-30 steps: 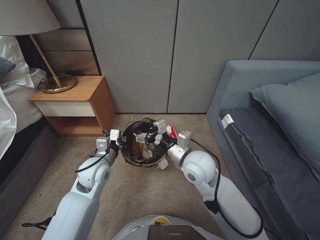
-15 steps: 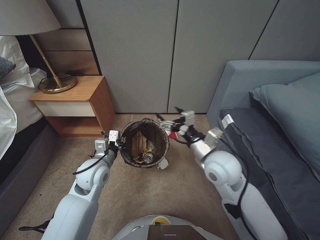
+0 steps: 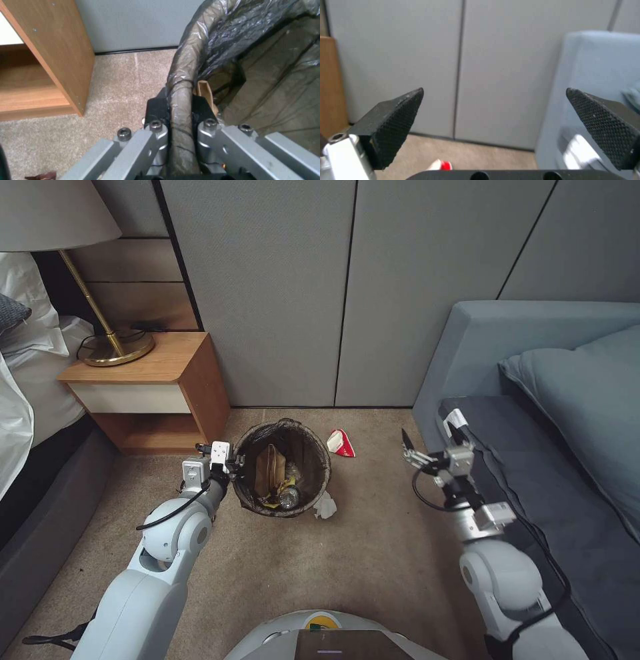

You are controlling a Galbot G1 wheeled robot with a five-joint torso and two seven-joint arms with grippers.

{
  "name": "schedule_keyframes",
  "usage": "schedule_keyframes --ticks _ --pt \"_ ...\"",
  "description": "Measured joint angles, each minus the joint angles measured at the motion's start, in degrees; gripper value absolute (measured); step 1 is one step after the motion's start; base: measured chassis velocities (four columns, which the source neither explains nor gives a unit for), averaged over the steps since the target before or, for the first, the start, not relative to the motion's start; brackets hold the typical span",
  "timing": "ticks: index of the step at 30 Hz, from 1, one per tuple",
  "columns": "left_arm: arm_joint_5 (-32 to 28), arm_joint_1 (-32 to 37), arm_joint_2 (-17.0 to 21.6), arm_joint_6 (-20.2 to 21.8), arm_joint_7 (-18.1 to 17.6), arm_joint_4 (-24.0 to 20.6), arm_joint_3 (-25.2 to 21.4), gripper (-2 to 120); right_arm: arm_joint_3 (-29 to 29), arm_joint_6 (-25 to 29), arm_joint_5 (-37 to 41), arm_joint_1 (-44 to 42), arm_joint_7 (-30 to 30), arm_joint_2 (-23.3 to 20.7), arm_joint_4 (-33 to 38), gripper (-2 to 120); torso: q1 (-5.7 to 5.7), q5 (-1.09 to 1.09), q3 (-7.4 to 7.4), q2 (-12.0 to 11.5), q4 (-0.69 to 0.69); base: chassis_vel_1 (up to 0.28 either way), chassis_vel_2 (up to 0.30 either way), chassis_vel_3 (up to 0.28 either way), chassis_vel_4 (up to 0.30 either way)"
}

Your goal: Pick up the trash bin, then pick up the garbage from the floor and place it into the trash bin.

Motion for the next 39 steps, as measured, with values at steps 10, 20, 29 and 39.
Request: schedule_keyframes --ticks 10,20,29,39 --pt "0.2 2.1 0.1 0.1 0.0 -1.1 -1.5 5 0.8 3.5 -1.6 -5.8 0.0 3.9 0.5 100 0.00 -0.01 0.00 0.0 0.03 0.000 0.000 0.000 0.000" --pt "1.0 3.4 -0.2 0.5 0.8 -1.4 -1.9 5 0.1 3.8 -2.1 -6.5 0.1 5.2 0.4 100 0.00 -0.01 0.00 0.0 0.02 0.000 0.000 0.000 0.000" --pt "1.4 4.0 -0.5 0.4 1.4 -1.7 -2.3 5 -0.4 2.0 -2.1 -5.2 0.4 5.1 -0.9 100 0.00 -0.01 0.01 0.0 0.02 0.000 0.000 0.000 0.000" --pt "1.4 4.0 -0.6 0.4 1.7 -1.9 -2.3 5 -1.1 0.3 -2.1 -3.1 0.6 4.6 -1.9 100 0.00 0.00 0.01 0.0 0.02 0.009 0.008 0.009 0.010"
